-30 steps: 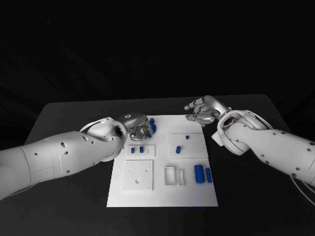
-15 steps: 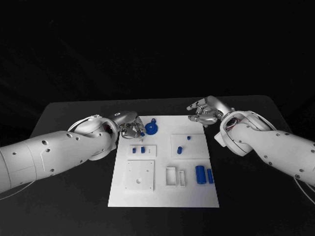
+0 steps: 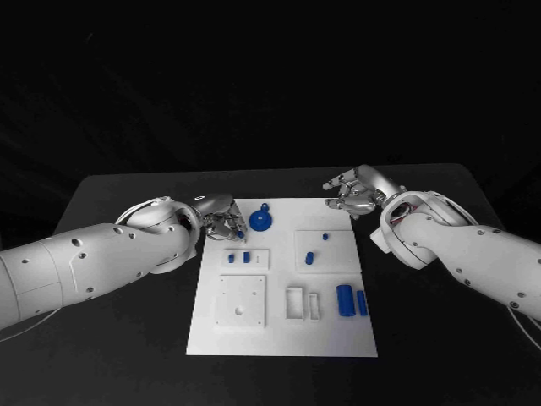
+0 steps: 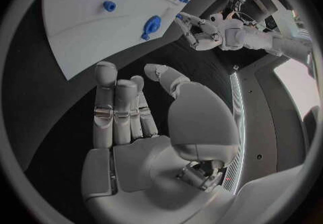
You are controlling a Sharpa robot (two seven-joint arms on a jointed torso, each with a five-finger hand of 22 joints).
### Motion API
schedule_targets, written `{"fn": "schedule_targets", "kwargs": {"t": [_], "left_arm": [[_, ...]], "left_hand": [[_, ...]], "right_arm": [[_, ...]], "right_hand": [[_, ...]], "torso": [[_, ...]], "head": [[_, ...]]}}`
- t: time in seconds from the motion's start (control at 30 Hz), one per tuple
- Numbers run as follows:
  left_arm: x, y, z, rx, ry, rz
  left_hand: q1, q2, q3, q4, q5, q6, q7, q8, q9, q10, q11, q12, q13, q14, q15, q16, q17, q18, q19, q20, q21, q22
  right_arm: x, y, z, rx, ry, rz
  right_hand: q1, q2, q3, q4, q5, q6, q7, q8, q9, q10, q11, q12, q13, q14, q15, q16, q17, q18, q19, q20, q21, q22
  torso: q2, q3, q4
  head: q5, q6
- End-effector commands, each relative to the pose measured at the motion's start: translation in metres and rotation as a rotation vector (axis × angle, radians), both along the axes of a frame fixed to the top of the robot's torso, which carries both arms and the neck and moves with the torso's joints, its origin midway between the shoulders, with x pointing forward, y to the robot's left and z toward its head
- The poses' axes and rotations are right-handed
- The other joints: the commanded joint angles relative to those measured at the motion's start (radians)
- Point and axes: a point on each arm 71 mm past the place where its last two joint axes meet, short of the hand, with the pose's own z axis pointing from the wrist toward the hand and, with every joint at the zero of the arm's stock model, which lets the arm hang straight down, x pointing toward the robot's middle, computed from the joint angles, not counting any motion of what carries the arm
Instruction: Assemble the parts on the task board
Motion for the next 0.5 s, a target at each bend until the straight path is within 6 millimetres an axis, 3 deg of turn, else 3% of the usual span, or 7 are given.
{"fn": "schedule_targets", "kwargs": {"t": [0.03,0.5], "left_arm": [[0.0006,-0.0027,-0.0012,0.014,0.009,-0.011],[0.0018,-0.0038,-0.0082,0.046,0.022,-0.017]], "left_hand": [[-0.007,0.003,0.007,0.001,0.005,0.013,0.010,0.003,0.001,0.007,-0.001,0.006,0.001,0.008,-0.001,0.003,0.001,0.019,-0.003,-0.001,0.003,0.022],[-0.006,0.004,0.007,0.003,0.004,0.012,0.010,0.003,0.001,0.007,-0.001,0.006,0.001,0.008,-0.001,0.001,0.002,0.018,-0.004,-0.001,0.004,0.022]], "right_arm": [[-0.0004,0.0014,0.0003,-0.005,-0.004,0.013],[-0.0005,0.0013,0.0004,-0.005,-0.004,0.013]], "right_hand": [[-0.010,0.000,0.005,-0.003,0.005,0.006,0.001,-0.001,0.001,-0.007,-0.002,0.000,0.000,-0.005,-0.001,-0.004,-0.001,0.009,-0.006,-0.001,0.000,0.045],[-0.010,0.000,0.005,-0.003,0.005,0.006,0.001,-0.001,0.001,-0.007,-0.002,0.000,0.000,-0.005,-0.001,-0.004,-0.001,0.009,-0.006,-0.001,0.000,0.045]], "torso": [[0.001,0.0012,-0.0004],[0.000,0.0010,-0.0004]], "head": [[-0.001,-0.001],[-0.004,-0.005]]}}
